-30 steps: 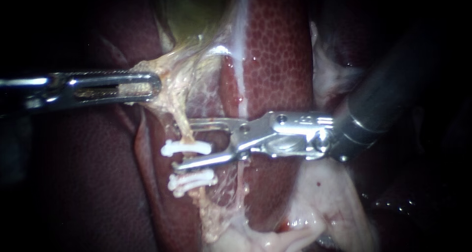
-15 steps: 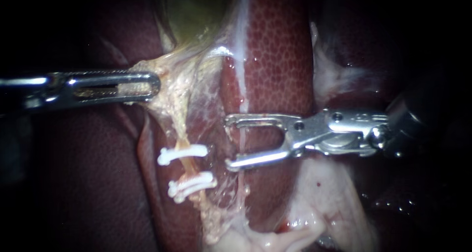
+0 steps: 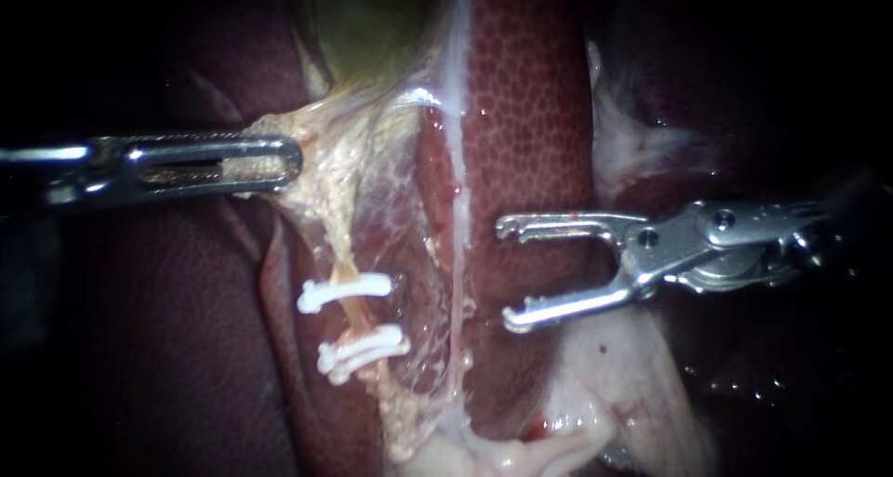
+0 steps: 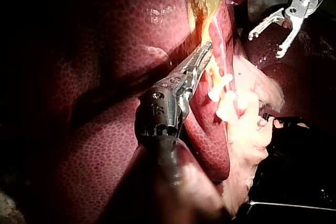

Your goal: Going back third clip left tube

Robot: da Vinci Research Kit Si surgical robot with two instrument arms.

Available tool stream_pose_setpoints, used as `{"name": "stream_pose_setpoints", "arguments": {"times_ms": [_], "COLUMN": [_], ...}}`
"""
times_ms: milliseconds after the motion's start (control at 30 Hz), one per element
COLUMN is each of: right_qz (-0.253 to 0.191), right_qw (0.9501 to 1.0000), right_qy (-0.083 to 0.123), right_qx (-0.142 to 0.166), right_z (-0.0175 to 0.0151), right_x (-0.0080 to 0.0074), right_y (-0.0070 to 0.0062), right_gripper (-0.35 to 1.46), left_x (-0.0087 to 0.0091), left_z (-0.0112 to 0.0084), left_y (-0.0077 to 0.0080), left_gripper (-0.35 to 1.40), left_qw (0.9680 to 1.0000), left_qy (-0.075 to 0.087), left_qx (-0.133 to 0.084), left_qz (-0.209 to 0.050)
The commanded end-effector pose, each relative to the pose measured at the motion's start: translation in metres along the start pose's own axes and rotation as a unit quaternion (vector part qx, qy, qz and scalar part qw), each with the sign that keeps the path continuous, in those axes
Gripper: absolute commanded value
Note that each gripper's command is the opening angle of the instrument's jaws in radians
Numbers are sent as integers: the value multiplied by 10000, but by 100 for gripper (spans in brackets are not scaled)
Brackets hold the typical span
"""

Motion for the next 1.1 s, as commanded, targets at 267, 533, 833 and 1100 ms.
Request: {"name": "stream_pose_setpoints", "arguments": {"times_ms": [267, 533, 833, 1100], "right_qz": [-79, -93, -94, -94], "right_qw": [10000, 9999, 9999, 9999], "right_qy": [-27, -48, -53, -56], "right_qx": [14, 23, 24, 22], "right_z": [-12, -20, -22, -22], "right_x": [5, 8, 7, 6], "right_y": [2, 3, 3, 4], "right_gripper": [60, 60, 60, 60], "left_x": [0, 0, 16, 24], "left_z": [1, 3, 23, 50], "left_y": [0, 3, 9, 16], "left_gripper": [-35, -35, -35, -35], "left_qw": [10000, 10000, 10000, 9999], "left_qy": [0, -2, -49, 5], "left_qx": [0, -1, -40, -73], "left_qz": [0, 3, 47, 75]}}
